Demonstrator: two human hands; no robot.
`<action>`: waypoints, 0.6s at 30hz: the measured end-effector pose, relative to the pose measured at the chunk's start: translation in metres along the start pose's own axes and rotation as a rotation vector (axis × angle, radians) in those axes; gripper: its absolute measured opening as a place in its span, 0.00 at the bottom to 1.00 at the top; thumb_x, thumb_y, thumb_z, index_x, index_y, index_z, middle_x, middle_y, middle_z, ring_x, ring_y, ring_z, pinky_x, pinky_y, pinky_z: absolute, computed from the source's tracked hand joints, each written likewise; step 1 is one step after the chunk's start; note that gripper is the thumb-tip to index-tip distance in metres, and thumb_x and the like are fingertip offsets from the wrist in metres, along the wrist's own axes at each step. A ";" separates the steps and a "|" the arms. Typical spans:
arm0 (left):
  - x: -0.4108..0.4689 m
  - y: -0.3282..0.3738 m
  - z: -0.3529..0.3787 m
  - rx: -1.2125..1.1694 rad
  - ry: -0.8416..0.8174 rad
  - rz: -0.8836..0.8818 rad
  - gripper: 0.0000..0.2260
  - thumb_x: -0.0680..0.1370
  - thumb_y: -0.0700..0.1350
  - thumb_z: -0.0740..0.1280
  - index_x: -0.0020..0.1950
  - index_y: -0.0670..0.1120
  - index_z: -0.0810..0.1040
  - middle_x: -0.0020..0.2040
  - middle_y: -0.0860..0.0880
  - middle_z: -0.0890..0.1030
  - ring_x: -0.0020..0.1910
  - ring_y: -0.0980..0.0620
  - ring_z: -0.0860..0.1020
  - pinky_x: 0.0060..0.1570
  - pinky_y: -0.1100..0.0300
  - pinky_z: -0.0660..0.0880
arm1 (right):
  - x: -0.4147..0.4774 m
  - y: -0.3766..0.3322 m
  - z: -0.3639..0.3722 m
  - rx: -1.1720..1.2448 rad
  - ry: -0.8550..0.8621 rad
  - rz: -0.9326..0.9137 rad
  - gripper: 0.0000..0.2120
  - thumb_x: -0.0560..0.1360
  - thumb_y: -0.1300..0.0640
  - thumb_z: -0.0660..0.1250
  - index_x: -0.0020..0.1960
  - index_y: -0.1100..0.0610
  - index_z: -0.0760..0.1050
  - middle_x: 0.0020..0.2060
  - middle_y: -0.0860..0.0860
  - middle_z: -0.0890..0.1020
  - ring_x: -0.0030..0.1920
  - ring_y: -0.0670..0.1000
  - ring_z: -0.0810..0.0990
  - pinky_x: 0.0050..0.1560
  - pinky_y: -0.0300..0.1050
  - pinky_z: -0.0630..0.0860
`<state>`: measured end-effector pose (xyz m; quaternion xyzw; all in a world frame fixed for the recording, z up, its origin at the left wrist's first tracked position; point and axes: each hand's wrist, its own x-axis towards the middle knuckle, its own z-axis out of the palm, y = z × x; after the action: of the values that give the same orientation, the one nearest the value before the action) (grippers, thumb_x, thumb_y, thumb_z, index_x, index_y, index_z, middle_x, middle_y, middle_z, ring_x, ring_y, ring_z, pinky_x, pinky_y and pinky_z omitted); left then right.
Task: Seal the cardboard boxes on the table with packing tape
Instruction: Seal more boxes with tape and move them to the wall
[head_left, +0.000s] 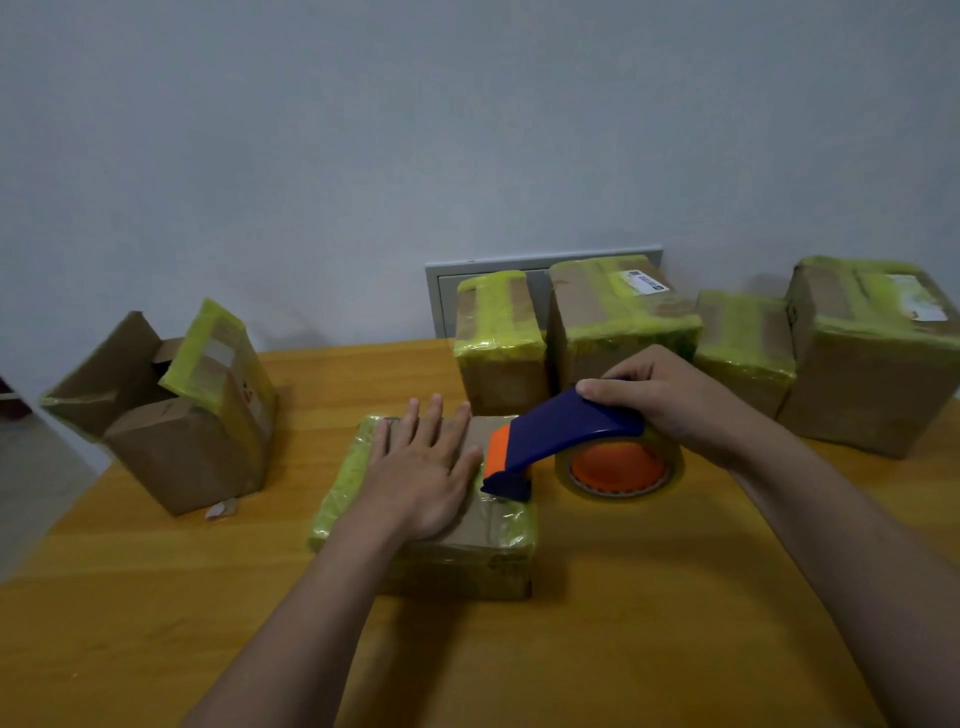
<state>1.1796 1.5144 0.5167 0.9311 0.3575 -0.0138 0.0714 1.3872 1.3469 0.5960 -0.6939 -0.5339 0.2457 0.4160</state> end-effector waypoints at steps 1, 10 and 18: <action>0.000 -0.001 0.001 -0.003 0.003 0.001 0.27 0.85 0.63 0.41 0.83 0.61 0.37 0.84 0.52 0.36 0.82 0.49 0.33 0.80 0.43 0.36 | 0.001 -0.001 -0.002 -0.015 -0.002 0.003 0.18 0.79 0.46 0.67 0.36 0.55 0.83 0.28 0.50 0.80 0.30 0.45 0.76 0.43 0.47 0.72; 0.005 0.003 -0.005 -0.049 0.023 -0.032 0.27 0.86 0.63 0.45 0.84 0.60 0.47 0.85 0.51 0.42 0.83 0.47 0.37 0.80 0.39 0.37 | 0.004 -0.005 -0.013 -0.087 0.034 0.019 0.18 0.79 0.47 0.68 0.35 0.55 0.83 0.27 0.50 0.79 0.30 0.46 0.75 0.41 0.49 0.72; 0.018 0.025 0.003 -0.089 0.054 0.026 0.25 0.87 0.59 0.43 0.85 0.59 0.48 0.85 0.51 0.43 0.83 0.49 0.37 0.80 0.42 0.35 | -0.003 -0.001 -0.010 -0.025 0.017 0.007 0.18 0.80 0.48 0.66 0.36 0.55 0.83 0.27 0.51 0.79 0.28 0.45 0.75 0.42 0.46 0.72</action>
<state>1.2098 1.5070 0.5151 0.9316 0.3472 0.0281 0.1035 1.3939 1.3409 0.6020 -0.7032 -0.5309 0.2343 0.4108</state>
